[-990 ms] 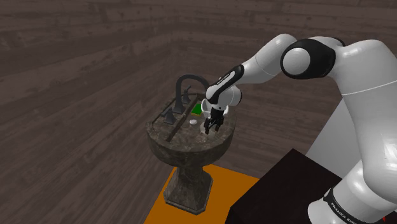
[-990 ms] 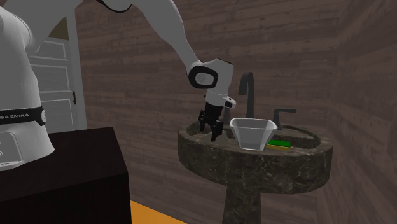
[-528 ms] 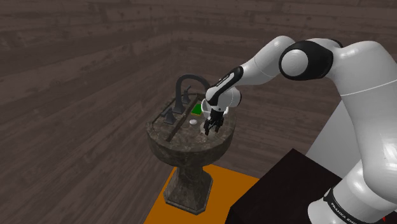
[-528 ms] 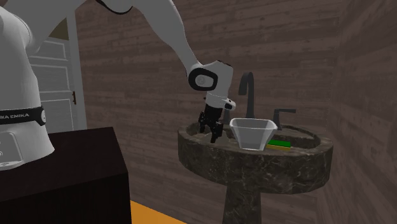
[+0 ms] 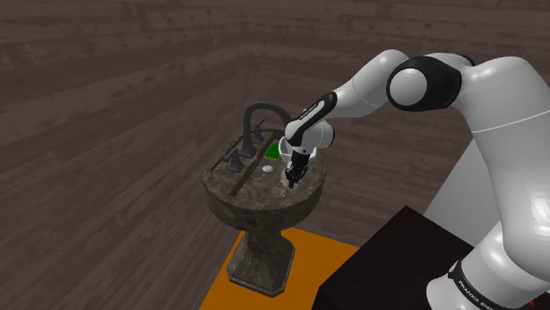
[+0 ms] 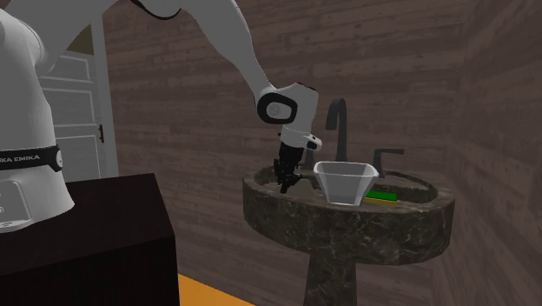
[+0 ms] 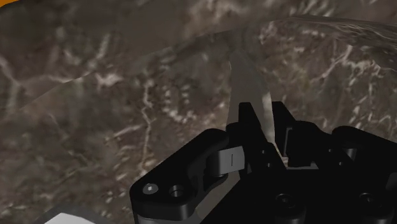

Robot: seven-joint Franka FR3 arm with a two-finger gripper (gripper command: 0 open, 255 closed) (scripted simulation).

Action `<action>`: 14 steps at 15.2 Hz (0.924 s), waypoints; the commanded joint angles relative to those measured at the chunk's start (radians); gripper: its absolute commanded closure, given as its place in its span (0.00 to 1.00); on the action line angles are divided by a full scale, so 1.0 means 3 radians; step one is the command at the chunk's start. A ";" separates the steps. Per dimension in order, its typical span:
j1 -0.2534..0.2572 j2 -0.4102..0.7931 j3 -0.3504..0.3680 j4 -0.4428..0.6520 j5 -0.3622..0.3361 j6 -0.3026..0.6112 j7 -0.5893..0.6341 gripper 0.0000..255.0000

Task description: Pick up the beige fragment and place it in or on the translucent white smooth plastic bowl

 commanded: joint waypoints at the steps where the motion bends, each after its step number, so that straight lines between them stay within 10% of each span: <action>1: 0.0000 0.0000 0.0000 0.0000 0.0000 0.0001 0.0000 1.00; 14: 0.0031 -0.0406 -0.0055 -0.0133 -0.0069 -0.0265 0.0106 1.00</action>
